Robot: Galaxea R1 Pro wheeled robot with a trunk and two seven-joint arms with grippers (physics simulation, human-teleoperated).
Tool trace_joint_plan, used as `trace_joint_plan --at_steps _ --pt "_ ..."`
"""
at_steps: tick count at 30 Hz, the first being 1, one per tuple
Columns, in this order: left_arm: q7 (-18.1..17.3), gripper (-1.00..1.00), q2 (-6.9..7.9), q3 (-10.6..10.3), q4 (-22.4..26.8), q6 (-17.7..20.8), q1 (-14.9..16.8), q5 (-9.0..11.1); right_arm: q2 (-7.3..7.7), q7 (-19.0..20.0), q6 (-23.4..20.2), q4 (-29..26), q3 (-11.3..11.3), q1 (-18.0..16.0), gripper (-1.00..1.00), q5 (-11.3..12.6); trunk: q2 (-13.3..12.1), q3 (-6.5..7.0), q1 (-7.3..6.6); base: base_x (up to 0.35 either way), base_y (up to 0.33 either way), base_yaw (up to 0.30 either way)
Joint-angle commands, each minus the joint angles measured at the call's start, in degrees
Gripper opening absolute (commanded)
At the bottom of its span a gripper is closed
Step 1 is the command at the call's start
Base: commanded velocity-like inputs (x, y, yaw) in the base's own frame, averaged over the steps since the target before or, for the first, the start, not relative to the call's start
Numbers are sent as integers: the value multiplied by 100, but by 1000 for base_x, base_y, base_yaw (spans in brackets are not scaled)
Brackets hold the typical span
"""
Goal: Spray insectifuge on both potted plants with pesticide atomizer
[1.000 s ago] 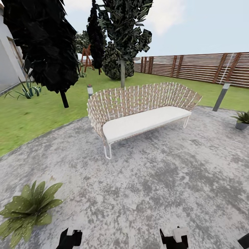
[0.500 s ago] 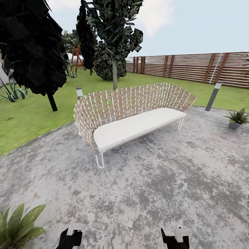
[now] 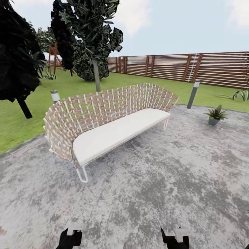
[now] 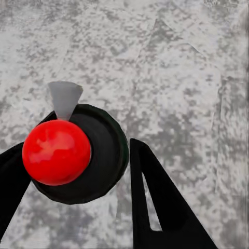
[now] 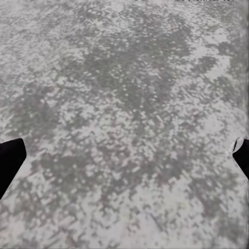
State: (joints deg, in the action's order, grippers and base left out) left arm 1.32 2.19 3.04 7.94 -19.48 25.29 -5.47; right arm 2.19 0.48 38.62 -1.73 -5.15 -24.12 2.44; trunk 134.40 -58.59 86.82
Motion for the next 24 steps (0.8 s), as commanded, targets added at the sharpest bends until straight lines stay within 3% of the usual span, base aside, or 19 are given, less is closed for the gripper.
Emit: trace_joint_plan --at_steps 1,24 --pt "17 -100 -1 30 -3 -21 2 -59 1 5 15 6 -39 -5 100 28 2 -5 2 339 0 -286" --pt "17 -100 -1 30 -3 -21 2 -59 1 5 16 6 -39 -5 100 28 2 -5 2 339 0 -286"
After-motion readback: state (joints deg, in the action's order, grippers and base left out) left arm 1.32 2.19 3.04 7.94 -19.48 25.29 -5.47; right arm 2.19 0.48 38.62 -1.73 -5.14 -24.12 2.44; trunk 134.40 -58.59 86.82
